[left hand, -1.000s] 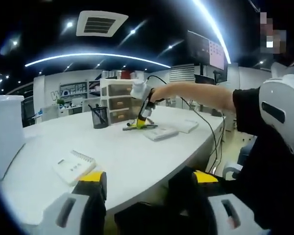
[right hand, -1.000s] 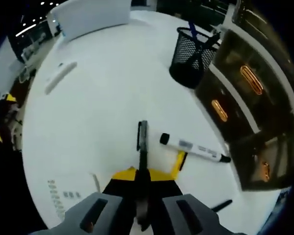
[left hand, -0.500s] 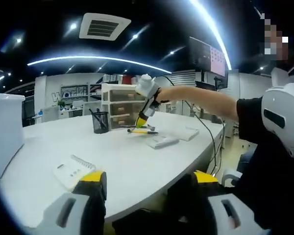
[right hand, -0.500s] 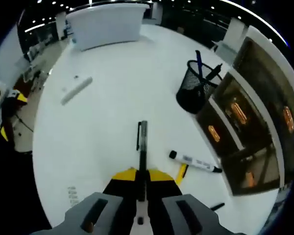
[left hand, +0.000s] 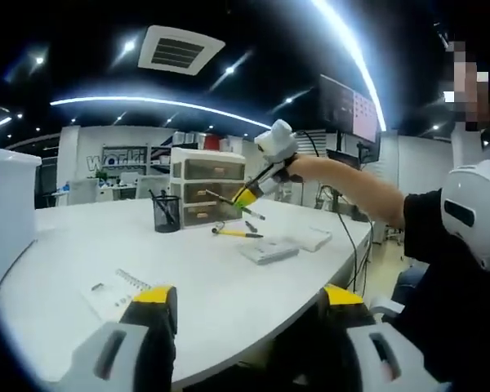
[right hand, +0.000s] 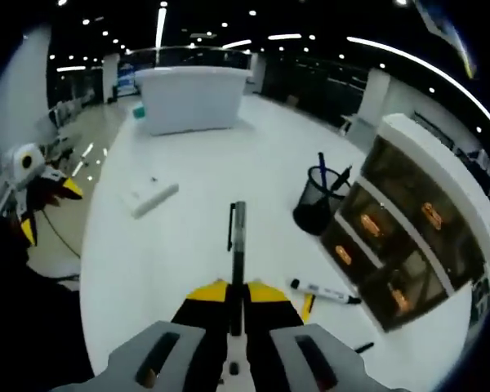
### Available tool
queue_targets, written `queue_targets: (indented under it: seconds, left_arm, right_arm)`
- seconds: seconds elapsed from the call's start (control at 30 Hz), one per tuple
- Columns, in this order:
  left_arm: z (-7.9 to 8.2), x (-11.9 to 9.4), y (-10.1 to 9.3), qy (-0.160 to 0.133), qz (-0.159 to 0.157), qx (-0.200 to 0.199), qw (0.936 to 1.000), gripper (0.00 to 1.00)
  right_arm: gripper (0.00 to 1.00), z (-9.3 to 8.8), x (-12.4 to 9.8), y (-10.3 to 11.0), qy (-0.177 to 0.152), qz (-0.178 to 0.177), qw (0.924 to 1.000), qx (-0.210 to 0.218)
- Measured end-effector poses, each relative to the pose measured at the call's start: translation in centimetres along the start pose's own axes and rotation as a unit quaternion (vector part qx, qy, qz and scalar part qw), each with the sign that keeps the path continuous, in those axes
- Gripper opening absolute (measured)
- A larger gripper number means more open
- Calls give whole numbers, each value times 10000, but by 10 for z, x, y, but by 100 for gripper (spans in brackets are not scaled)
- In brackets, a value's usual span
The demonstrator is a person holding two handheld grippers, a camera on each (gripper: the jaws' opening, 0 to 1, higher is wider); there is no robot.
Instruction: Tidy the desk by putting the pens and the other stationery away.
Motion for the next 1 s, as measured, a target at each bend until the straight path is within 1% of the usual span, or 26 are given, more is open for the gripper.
queue_targets:
  seconds: [0.07,0.1,0.23,0.33,0.47,0.53,0.7,0.73,0.93,0.97,1.0]
  left_arm:
    - [2,2,1,-32,-5,23,10000,70]
    - [3,3,1,-40,-7,24,10000,70]
    - [8,7,2,-136,-32,4,9999,70]
    - [10,12,1,-199,-68,-5,9998,70]
    - [13,20,-4,-269,-231,-27,9994,70]
    - [15,24,-6,-284,-279,-18,9992,70]
    - [20,30,-8,-322,-355,0,9988,70]
    - [21,32,-9,-332,-374,7,9987,70]
    - [26,42,-11,-405,-453,-34,9981,70]
    - [26,44,-11,-412,-470,-40,9980,70]
    - [26,46,-11,-406,-489,-45,9980,70]
  right_arm:
    - [4,0,-8,3,-231,20,9997,59]
    - [4,0,-13,5,-428,19,9990,118]
    - [4,-3,-27,11,-846,3,9961,241]
    - [4,-6,-38,16,-1214,-2,9919,371]
    - [4,-11,-49,23,-1653,9,9853,433]
    - [4,-13,-54,25,-1946,-4,9796,495]
    - [4,-21,-63,27,-2334,51,9702,652]
    - [4,-22,-65,28,-2510,28,9653,725]
    - [4,-34,-73,31,-3085,102,9446,1115]
    - [4,-36,-74,32,-3225,114,9390,1192]
    - [4,-39,-74,33,-3283,113,9364,1231]
Point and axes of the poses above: the point that each gripper's makers call its tool centre point, and the gripper's own axes: x roughly forward along the fingers, y roughly to its left, z roughly out of its top, the point moved 9 cm from there along -x, roughly backward along the fingers, and after that the axes turned 3 degrees about -y, right-handed, at the moved point
